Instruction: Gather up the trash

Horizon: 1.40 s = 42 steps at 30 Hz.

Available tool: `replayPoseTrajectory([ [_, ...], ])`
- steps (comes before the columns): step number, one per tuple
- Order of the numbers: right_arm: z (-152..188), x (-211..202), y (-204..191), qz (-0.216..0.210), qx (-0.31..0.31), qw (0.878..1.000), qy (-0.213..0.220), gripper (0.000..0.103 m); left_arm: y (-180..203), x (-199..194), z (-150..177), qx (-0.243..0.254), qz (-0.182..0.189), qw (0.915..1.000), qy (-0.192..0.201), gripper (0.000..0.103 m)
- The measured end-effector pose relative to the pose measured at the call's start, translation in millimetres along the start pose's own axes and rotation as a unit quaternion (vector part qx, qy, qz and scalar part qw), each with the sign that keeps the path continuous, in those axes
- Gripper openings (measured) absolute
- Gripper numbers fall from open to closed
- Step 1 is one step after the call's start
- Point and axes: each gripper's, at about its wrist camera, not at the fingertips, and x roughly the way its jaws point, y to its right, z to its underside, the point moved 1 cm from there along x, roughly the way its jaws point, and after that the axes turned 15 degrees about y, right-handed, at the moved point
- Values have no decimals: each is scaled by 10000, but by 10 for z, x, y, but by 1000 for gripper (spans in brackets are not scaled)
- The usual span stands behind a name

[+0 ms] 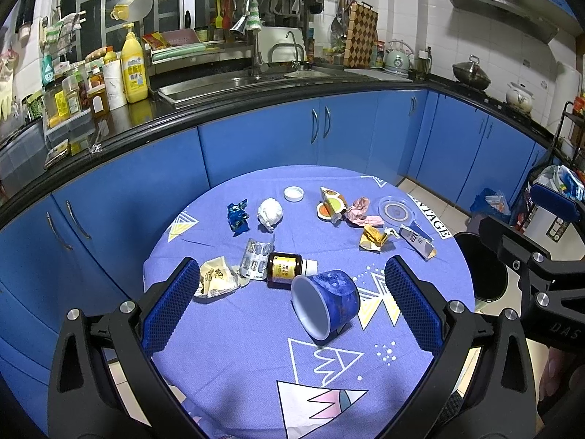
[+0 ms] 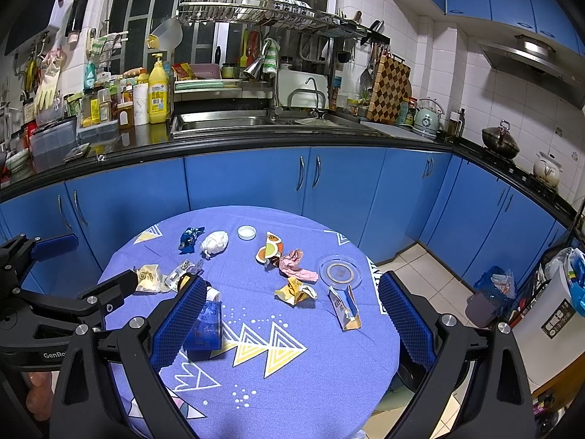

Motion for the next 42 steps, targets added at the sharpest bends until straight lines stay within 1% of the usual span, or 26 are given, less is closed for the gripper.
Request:
replayPoseTrajectory([
  [5, 4, 4, -5, 1, -1, 10000, -10, 93, 0, 6, 1, 0, -6, 10000, -12, 100],
  [12, 3, -10, 4, -3, -4, 10000, -15, 93, 1, 40, -5, -17, 65, 9999, -147, 100],
  [17, 33, 34, -1, 1, 0, 10000, -46, 93, 10, 52, 7, -11, 94, 9999, -130, 100],
  [21, 113, 89, 1, -7, 4, 10000, -99, 93, 2, 74, 10, -28, 75, 9999, -138, 100],
  [28, 126, 151, 10, -21, -54, 9998, -173, 93, -37, 131, 33, -68, 13, 9999, -135, 100],
  [31, 232, 351, 24, -31, -66, 9991, -413, 93, -131, 262, 104, -184, -71, 9996, -198, 100],
  [34, 435, 597, 45, -289, 146, 9966, -762, 93, -307, 478, 276, -343, -236, 9985, -346, 100],
  [36, 639, 805, 36, -576, 403, 9905, -1182, 93, -446, 650, 414, -425, -311, 9967, -611, 100],
  [38, 828, 970, -14, -914, 645, 9809, -1592, 93, -618, 820, 569, -504, -372, 9939, -908, 100],
  [40, 963, 1082, -101, -1288, 860, 9709, -1826, 93, -783, 918, 682, -521, -506, 9920, -1031, 100],
  [42, 1028, 1155, -229, -1431, 841, 9673, -1917, 93, -967, 1009, 765, -605, -615, 9897, -1144, 100],
])
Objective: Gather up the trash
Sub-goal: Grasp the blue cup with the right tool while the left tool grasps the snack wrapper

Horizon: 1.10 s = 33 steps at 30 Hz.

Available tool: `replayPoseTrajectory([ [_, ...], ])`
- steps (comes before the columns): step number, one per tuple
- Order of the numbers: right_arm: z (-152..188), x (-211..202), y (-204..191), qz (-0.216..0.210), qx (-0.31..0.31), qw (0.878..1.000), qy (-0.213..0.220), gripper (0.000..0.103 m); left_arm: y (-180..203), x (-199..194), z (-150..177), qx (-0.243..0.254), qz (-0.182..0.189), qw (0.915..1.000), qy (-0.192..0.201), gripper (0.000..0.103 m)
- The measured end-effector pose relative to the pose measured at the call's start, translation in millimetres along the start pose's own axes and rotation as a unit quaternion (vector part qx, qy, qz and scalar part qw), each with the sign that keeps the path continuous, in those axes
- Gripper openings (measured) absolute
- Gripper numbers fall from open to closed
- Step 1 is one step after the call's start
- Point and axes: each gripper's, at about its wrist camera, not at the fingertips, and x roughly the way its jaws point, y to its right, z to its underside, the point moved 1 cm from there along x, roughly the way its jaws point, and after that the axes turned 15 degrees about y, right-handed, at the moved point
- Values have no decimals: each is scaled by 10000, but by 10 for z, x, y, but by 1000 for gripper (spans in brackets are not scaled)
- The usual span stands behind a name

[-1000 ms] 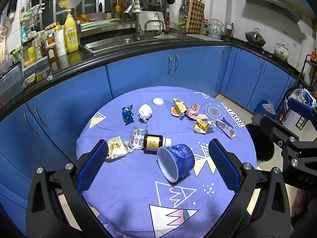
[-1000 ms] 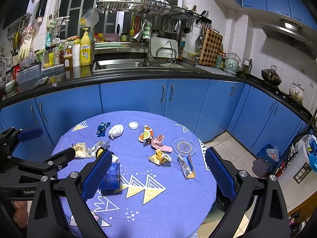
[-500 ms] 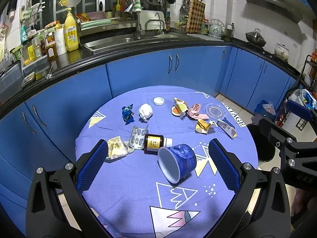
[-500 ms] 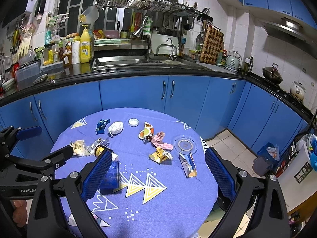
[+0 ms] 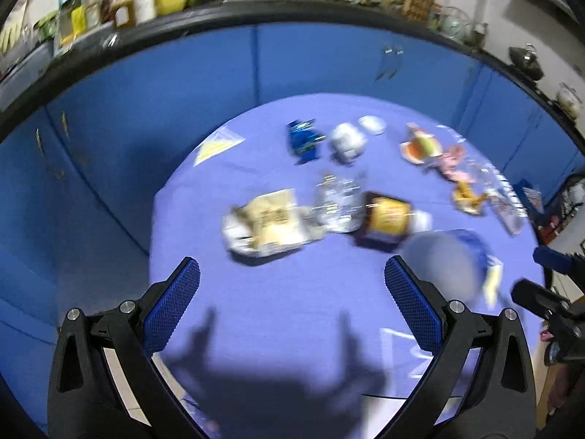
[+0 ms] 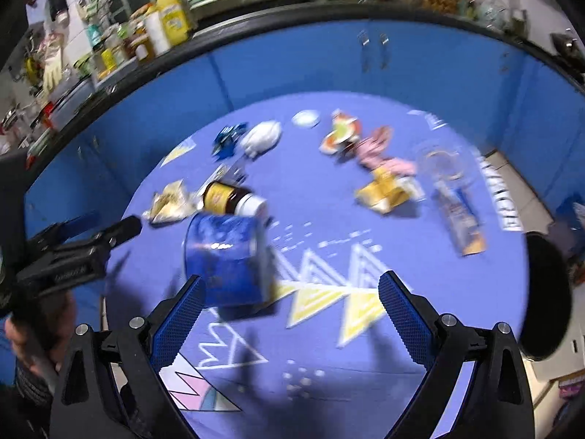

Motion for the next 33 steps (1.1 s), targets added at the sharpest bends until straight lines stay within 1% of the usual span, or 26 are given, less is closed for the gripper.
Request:
replayPoseTrajectory([
  [5, 48, 345, -220, -201, -208, 9993, -254, 93, -301, 225, 42, -314, -122, 9993, -174, 100],
  [10, 56, 524, -245, -130, -302, 9992, -245, 92, -319, 392, 72, -322, -66, 9988, -355, 100],
  [13, 36, 599, -197, -184, -119, 9992, -341, 92, -297, 503, 76, -324, -41, 9986, -416, 100],
  [16, -22, 618, -146, -425, 208, 9983, -350, 93, -304, 594, 63, -333, -111, 9984, -443, 100],
  [22, -105, 790, -91, -708, 710, 9936, -513, 93, -355, 723, 48, -365, -238, 9978, -503, 100],
  [24, -133, 824, -110, -766, 780, 9926, -522, 93, -353, 762, 50, -348, -249, 9976, -541, 100],
  [26, -165, 853, -170, -753, 674, 9937, -479, 93, -350, 806, 52, -344, -242, 9975, -565, 100],
  [30, -232, 886, -270, -531, 319, 9978, -250, 91, -352, 872, 69, -378, -160, 9971, -647, 100],
  [31, -244, 896, -274, -522, 281, 9980, -233, 79, -347, 888, 67, -381, -140, 9971, -649, 100],
  [32, -251, 922, -284, -489, 218, 9982, -258, 60, -334, 898, 61, -358, -128, 9973, -632, 100],
  [33, -252, 952, -288, -486, 190, 9981, -333, 54, -320, 909, 58, -350, -79, 9973, -641, 100],
])
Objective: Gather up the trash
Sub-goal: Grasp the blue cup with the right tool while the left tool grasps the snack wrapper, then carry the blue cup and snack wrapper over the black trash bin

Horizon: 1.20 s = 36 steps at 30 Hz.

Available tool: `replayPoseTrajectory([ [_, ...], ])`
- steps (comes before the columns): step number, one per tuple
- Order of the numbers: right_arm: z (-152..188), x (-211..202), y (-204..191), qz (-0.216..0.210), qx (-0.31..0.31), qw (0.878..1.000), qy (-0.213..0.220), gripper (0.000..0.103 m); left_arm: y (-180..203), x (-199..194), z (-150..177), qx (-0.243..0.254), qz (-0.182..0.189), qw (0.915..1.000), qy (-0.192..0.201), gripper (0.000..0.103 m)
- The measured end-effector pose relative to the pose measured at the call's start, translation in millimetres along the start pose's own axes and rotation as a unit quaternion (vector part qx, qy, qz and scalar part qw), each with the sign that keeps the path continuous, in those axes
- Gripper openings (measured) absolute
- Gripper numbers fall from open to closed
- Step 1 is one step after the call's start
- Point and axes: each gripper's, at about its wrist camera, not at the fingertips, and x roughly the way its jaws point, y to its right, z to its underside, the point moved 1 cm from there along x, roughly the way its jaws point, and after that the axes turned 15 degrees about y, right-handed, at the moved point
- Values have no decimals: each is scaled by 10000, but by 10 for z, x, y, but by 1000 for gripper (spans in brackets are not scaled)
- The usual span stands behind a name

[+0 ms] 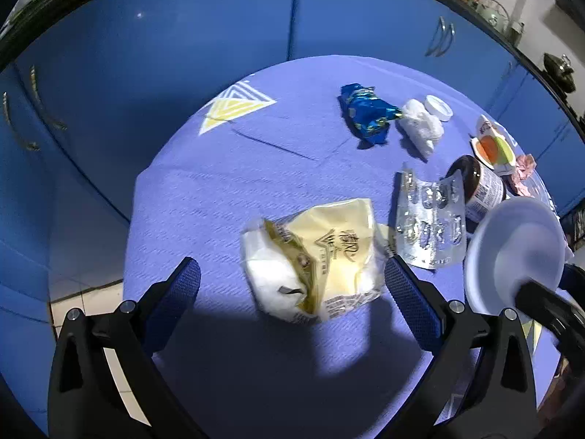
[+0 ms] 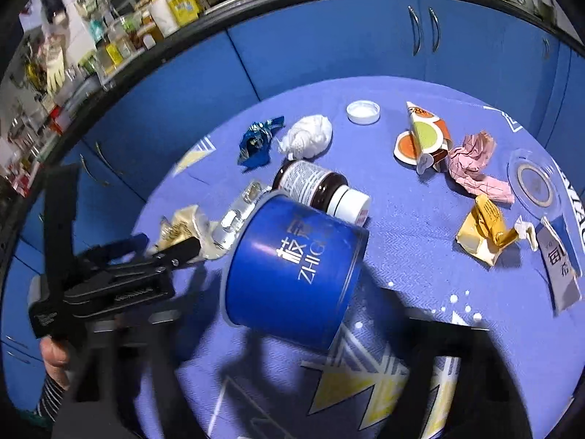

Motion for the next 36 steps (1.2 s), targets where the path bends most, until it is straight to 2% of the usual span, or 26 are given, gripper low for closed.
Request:
replayPoseTrajectory([
  [2, -9, 20, 13, 28, -17, 10000, -24, 50, 23, 16, -10, 21, 26, 10000, 15, 99],
  [5, -16, -13, 45, 209, -144, 9997, 59, 50, 67, 18, -29, 112, 42, 9999, 60, 88],
  [7, -29, -36, 68, 240, -176, 9995, 91, 50, 110, 9, -50, 217, 24, 9997, 74, 70],
  [12, -74, -100, 105, 298, -238, 9990, 215, 50, 137, 9, -111, 175, 171, 9997, 11, 42],
  [16, -90, -139, 132, 304, -229, 9989, 270, 50, 140, 3, -135, 40, 289, 9996, -16, 26],
  [18, -89, -167, 152, 320, -226, 9988, 298, 50, 155, -22, -145, 35, 283, 9996, 31, 23],
  [19, -89, -179, 162, 324, -220, 9988, 310, 50, 164, -38, -155, 36, 287, 9996, 57, 6],
  [29, -122, -419, 303, 377, -114, 9976, 567, 50, 195, -269, -254, -47, 333, 9990, 293, 6],
  [36, -97, -662, 459, 543, -40, 9956, 759, 50, 440, -436, -323, 105, 531, 9976, 422, 6],
])
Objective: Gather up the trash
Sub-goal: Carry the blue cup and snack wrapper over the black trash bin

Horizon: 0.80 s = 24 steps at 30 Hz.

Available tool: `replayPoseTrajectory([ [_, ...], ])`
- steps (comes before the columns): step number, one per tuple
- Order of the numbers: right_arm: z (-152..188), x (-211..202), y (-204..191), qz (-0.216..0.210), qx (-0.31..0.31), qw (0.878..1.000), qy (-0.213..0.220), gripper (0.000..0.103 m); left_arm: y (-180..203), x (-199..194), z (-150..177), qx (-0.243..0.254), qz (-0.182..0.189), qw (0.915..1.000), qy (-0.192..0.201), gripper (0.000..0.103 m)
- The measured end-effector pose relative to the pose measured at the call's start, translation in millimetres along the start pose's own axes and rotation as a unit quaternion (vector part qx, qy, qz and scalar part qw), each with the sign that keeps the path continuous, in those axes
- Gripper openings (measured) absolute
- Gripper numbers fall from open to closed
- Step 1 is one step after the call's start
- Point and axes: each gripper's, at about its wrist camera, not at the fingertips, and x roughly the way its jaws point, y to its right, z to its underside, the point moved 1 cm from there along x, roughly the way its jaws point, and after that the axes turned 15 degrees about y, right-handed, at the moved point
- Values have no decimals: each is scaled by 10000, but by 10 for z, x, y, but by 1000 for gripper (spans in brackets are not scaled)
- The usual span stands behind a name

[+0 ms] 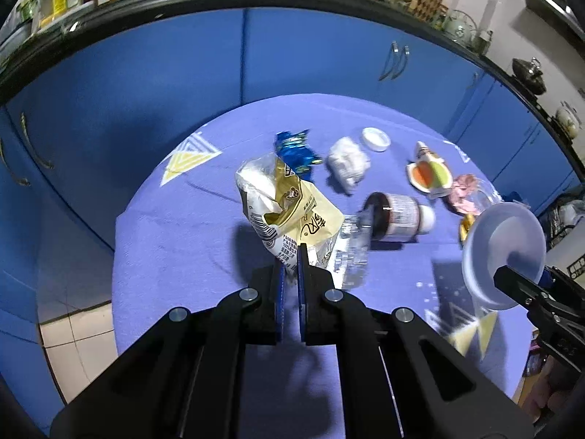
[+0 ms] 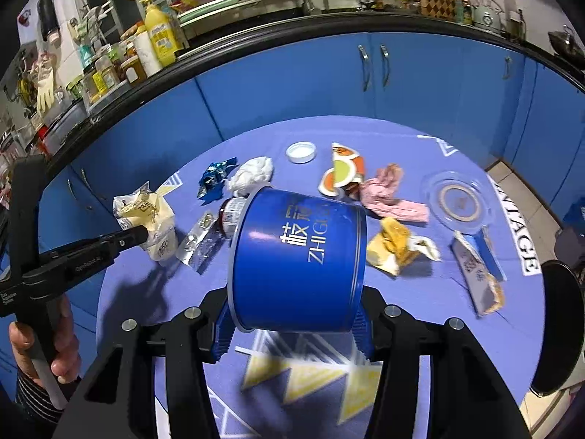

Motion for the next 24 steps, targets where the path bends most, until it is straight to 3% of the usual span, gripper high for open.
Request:
replayPoseTrajectory([
  [6, 10, -227, 189, 149, 129, 9997, 159, 50, 264, -96, -48, 135, 284, 9995, 72, 6],
  [15, 12, -566, 603, 478, 298, 9973, 464, 50, 958, -85, -89, 630, 783, 9949, -2, 6],
  [24, 52, -773, 1006, 675, 540, 9942, 634, 50, 1473, 2, -61, 927, 1016, 9904, -105, 6],
])
